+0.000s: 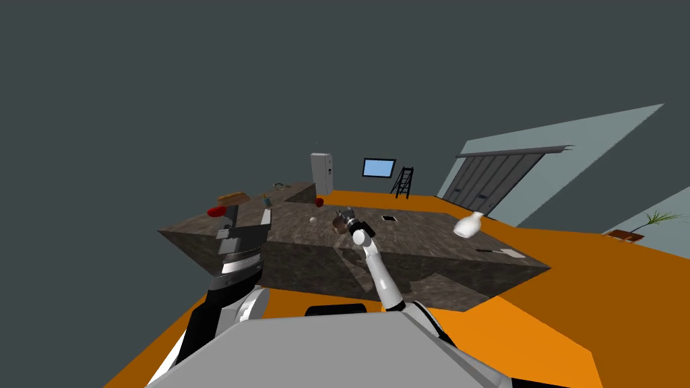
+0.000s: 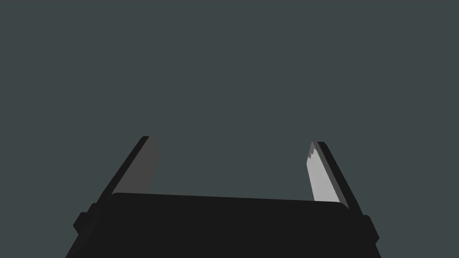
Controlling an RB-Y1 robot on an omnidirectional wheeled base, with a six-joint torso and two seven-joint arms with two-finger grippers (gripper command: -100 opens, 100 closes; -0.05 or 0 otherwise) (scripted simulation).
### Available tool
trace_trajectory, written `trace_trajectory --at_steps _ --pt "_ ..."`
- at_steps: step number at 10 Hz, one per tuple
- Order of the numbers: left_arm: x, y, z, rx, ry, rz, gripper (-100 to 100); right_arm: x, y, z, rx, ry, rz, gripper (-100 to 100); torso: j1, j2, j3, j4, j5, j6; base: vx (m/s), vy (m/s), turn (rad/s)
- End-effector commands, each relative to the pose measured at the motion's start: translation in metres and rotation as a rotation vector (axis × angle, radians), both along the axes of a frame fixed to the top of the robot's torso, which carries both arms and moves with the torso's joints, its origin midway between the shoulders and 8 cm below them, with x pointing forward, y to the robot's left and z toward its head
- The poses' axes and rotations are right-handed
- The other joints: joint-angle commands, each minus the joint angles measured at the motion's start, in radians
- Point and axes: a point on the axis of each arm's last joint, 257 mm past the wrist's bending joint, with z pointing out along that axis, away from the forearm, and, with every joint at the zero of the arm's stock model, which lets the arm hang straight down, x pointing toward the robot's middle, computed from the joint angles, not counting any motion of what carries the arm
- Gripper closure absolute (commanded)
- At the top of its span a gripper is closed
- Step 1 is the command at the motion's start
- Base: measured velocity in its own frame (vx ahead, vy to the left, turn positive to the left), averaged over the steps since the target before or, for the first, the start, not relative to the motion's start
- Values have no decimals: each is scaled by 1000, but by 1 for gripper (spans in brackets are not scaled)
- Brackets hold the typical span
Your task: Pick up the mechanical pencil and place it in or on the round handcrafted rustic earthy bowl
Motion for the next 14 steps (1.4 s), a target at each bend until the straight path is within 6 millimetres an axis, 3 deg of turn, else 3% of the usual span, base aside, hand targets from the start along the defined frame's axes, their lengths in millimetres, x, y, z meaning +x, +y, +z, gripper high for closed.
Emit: trace_trajectory --at_steps 1,7,8,9,14 --pt "0 0 0 0 0 0 0 9 7 6 -1 4 25 -100 0 0 0 0 0 0 -54 40 -213" --pt "0 0 0 0 0 0 0 30 26 41 -3 -21 83 -100 1 1 1 0 0 0 -49 29 -111" --pt "0 0 0 0 0 0 0 29 24 36 -3 -16 78 -100 1 1 0 0 0 -1 -16 9 3" --pt "0 0 0 0 0 0 0 29 24 37 -3 -17 79 0 0 -1 0 0 0 0 0 0 0" --pt "0 0 0 0 0 0 0 29 24 37 -3 -17 79 0 -1 -3 -2 -1 0 0 0 0 0"
